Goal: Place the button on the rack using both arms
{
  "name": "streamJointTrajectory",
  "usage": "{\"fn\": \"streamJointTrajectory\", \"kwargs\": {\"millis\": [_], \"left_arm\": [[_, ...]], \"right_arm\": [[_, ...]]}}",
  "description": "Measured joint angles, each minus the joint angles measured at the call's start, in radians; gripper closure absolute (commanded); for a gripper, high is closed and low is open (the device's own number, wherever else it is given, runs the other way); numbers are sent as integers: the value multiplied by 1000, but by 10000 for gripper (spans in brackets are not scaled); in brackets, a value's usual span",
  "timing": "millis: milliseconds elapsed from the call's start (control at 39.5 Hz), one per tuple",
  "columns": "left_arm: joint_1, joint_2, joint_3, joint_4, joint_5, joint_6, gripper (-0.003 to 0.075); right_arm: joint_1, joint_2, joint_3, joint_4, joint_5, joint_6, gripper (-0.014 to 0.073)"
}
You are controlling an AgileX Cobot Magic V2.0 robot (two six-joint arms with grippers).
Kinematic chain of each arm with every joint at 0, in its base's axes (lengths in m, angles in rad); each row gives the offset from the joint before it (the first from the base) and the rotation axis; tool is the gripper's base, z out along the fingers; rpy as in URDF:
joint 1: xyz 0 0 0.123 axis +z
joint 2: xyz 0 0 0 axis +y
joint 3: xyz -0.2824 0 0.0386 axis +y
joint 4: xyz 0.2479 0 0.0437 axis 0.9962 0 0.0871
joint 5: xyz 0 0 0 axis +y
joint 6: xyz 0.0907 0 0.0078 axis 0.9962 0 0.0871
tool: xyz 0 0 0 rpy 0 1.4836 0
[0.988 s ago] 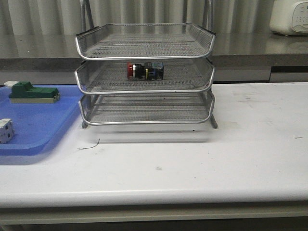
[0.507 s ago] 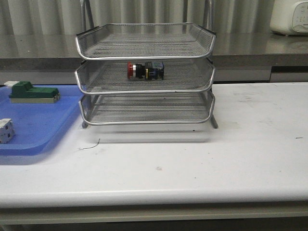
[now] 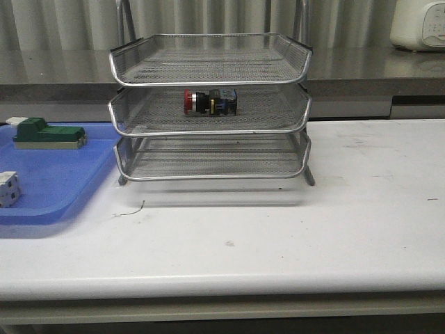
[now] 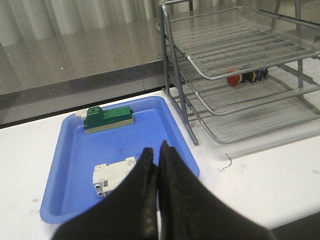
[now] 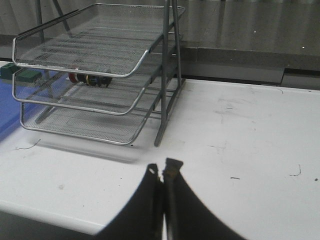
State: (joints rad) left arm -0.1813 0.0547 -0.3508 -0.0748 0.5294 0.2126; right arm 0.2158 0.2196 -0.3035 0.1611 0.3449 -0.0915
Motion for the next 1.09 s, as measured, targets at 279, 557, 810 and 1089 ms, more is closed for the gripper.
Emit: {"fn": "streamJointTrajectory", "kwargs": {"millis": [279, 557, 810, 1089], "left_arm": [[0, 0, 2, 0, -2, 0, 739], [69, -58, 130, 36, -131, -108, 739], [173, -61, 322, 43, -277, -125, 739], [178, -61, 359, 44, -372, -130, 739]], "right_arm": [[0, 0, 0, 0, 0, 0, 655], [-2, 0, 0, 0, 0, 0, 655], [-2, -2, 0, -2, 0, 0, 655], [-2, -2, 0, -2, 0, 0, 655]]}}
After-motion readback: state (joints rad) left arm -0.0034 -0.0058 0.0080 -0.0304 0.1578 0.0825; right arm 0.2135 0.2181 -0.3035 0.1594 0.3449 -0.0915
